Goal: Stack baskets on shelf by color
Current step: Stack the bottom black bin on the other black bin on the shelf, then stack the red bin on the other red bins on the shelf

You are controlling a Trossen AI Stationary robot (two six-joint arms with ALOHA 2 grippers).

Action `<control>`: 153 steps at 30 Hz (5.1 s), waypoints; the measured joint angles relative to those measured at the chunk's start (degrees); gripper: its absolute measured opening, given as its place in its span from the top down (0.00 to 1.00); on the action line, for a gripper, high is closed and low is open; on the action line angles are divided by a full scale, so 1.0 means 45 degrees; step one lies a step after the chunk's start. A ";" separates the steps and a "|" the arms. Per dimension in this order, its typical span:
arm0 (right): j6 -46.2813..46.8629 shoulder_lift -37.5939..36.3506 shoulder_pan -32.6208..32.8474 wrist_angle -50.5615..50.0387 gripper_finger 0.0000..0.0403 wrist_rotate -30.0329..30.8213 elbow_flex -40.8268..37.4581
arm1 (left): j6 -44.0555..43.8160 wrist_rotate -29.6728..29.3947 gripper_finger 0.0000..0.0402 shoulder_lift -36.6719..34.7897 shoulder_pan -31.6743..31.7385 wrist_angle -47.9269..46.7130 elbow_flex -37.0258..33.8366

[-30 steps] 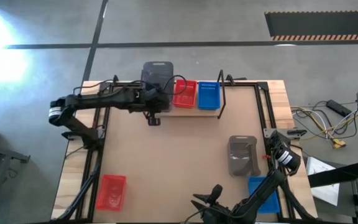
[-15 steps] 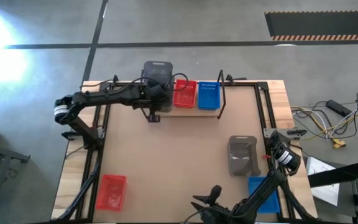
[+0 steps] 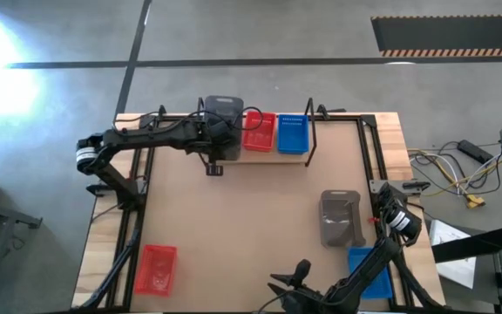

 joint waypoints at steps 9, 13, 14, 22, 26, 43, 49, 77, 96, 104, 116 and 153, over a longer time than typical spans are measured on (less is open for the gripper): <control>0.0003 0.0000 0.0000 0.0000 0.70 -0.0002 0.0000 | -0.0115 0.0284 0.73 -0.0044 0.0024 -0.0005 0.0127; 0.0000 0.0000 0.0000 -0.0005 0.70 0.0000 0.0000 | -0.0479 0.0284 0.67 -0.0344 0.0024 -0.0053 0.0469; 0.0000 0.0000 0.0000 -0.0001 0.70 -0.0001 -0.0001 | -0.0562 0.0284 0.67 -0.0486 0.0024 -0.0063 0.0527; 0.0214 0.0000 0.0000 -0.0010 0.70 0.0002 -0.0111 | -0.2237 0.0182 0.66 -0.2046 -0.1208 -0.1173 0.0529; 0.0267 0.0000 0.0000 -0.0005 0.70 -0.0002 -0.0205 | -0.3273 -0.0611 0.66 -0.3005 -0.3429 -0.1887 0.0058; 0.0087 0.0000 0.0016 -0.0055 0.70 0.0050 -0.0307 | -1.4764 -0.0529 0.66 -0.0779 -1.7567 -0.3085 -0.0187; 0.0009 0.0000 -0.0130 -0.0045 0.70 0.0110 -0.0311 | -1.9469 0.1126 0.66 0.1502 -1.9344 -0.3080 0.0646; -0.0390 -0.0108 -0.0045 -0.0180 0.70 0.0144 -0.0128 | -1.4200 -0.0273 0.99 0.3857 -1.5444 -0.1230 0.0933; 0.3380 -0.0971 0.1439 -0.2624 0.70 -0.0658 0.0015 | -1.0328 -0.0454 0.96 0.4522 -0.8586 0.5429 0.0928; 0.4736 -0.0952 0.0981 -0.3293 0.70 -0.0754 -0.0302 | -0.9977 -0.0051 0.72 0.4522 -0.7765 0.5551 0.0923; 0.3578 -0.0952 -0.1044 -0.3239 0.70 -0.2762 -0.0646 | -1.1018 -0.1004 0.59 0.2220 -0.9882 0.3457 0.0838; -0.3146 -0.1776 -0.6825 -0.4432 0.96 -1.0086 0.0366 | -1.7650 -0.9133 0.59 0.1263 -1.6320 1.1565 -0.6703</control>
